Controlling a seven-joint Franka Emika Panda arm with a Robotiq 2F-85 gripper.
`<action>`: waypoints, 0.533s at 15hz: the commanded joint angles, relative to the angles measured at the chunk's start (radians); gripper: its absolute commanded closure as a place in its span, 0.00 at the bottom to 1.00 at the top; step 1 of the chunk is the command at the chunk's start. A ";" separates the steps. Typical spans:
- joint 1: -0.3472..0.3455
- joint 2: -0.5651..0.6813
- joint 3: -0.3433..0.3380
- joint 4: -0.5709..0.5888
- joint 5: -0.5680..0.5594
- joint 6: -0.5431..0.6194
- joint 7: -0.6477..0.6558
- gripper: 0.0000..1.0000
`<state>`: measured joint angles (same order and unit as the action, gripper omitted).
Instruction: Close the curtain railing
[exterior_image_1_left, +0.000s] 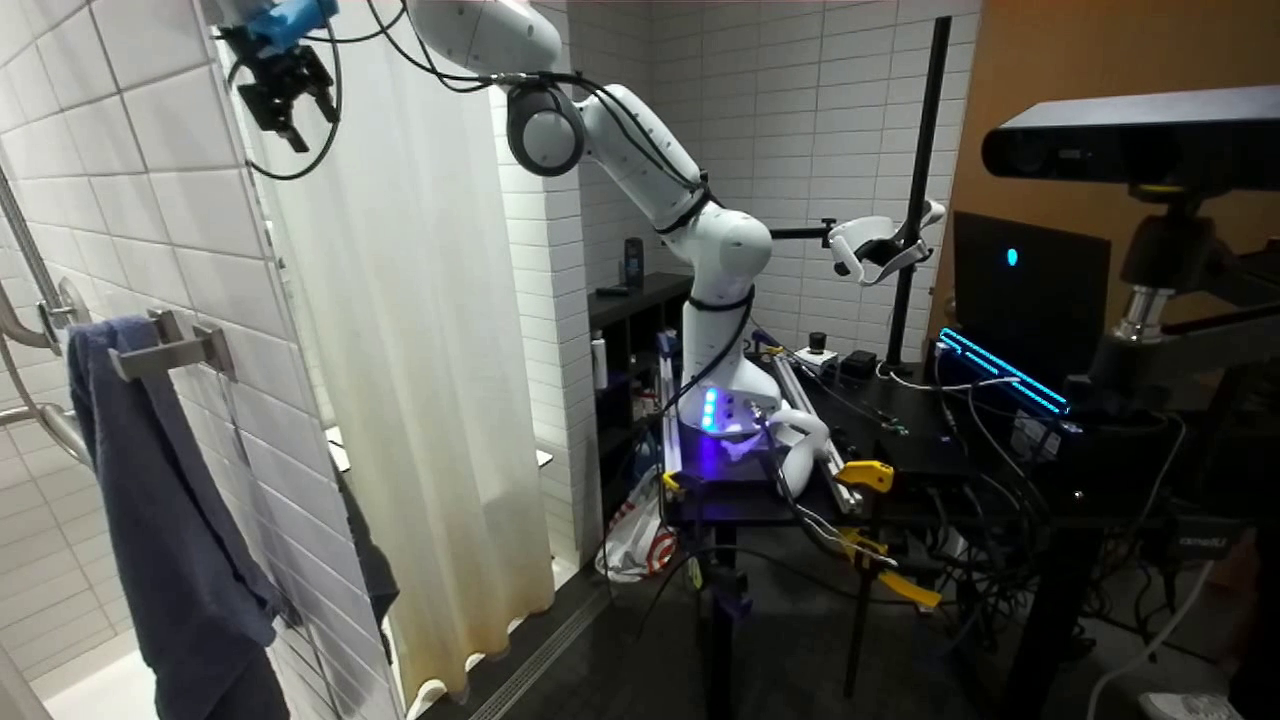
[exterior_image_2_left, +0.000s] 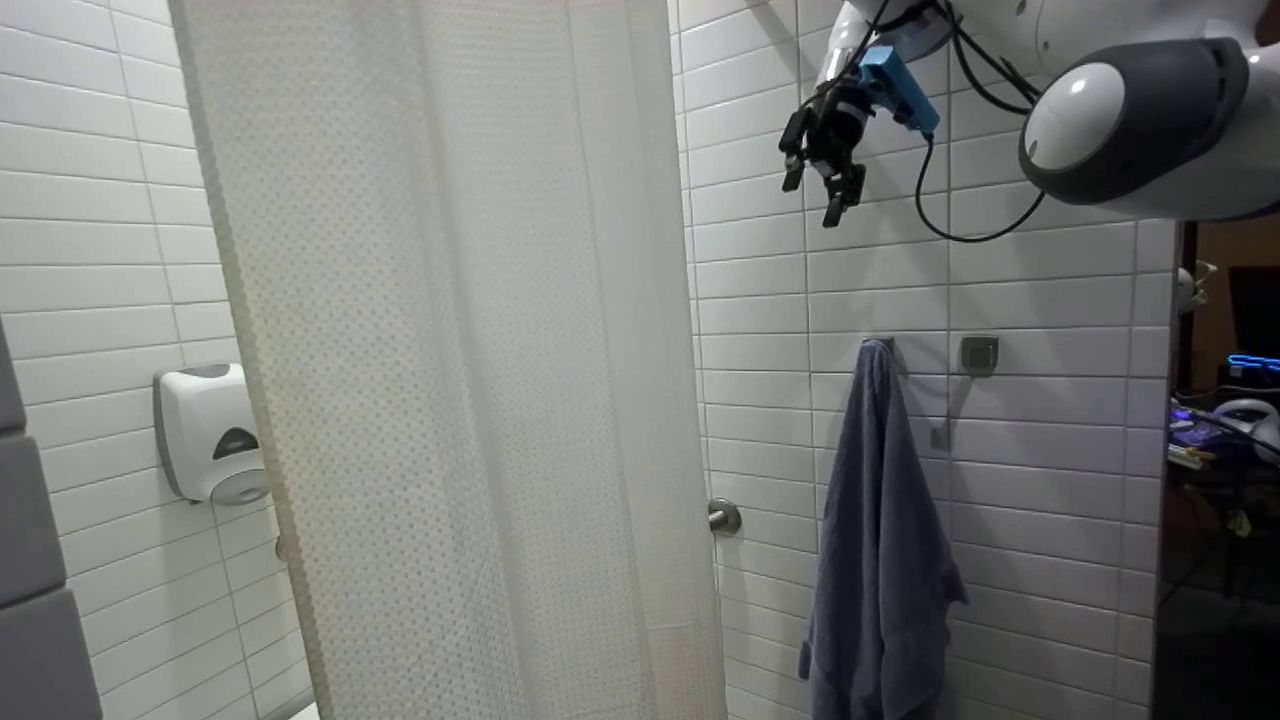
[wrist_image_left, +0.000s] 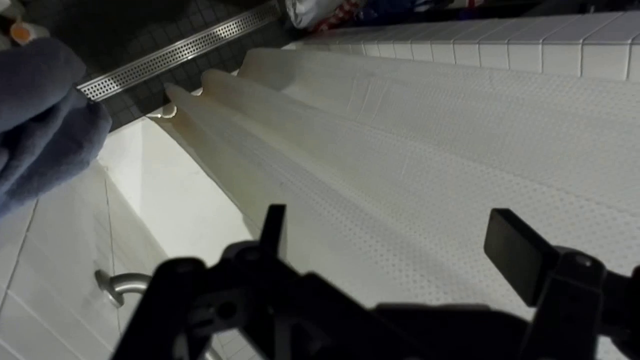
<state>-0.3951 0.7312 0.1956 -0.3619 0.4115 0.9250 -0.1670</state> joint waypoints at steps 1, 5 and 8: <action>0.014 -0.036 0.005 -0.024 0.019 -0.075 0.044 0.00; 0.050 -0.047 0.006 -0.029 0.017 -0.136 0.069 0.00; 0.091 -0.053 0.003 -0.032 0.011 -0.166 0.092 0.00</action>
<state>-0.3360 0.7094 0.2025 -0.3647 0.4198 0.7881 -0.1127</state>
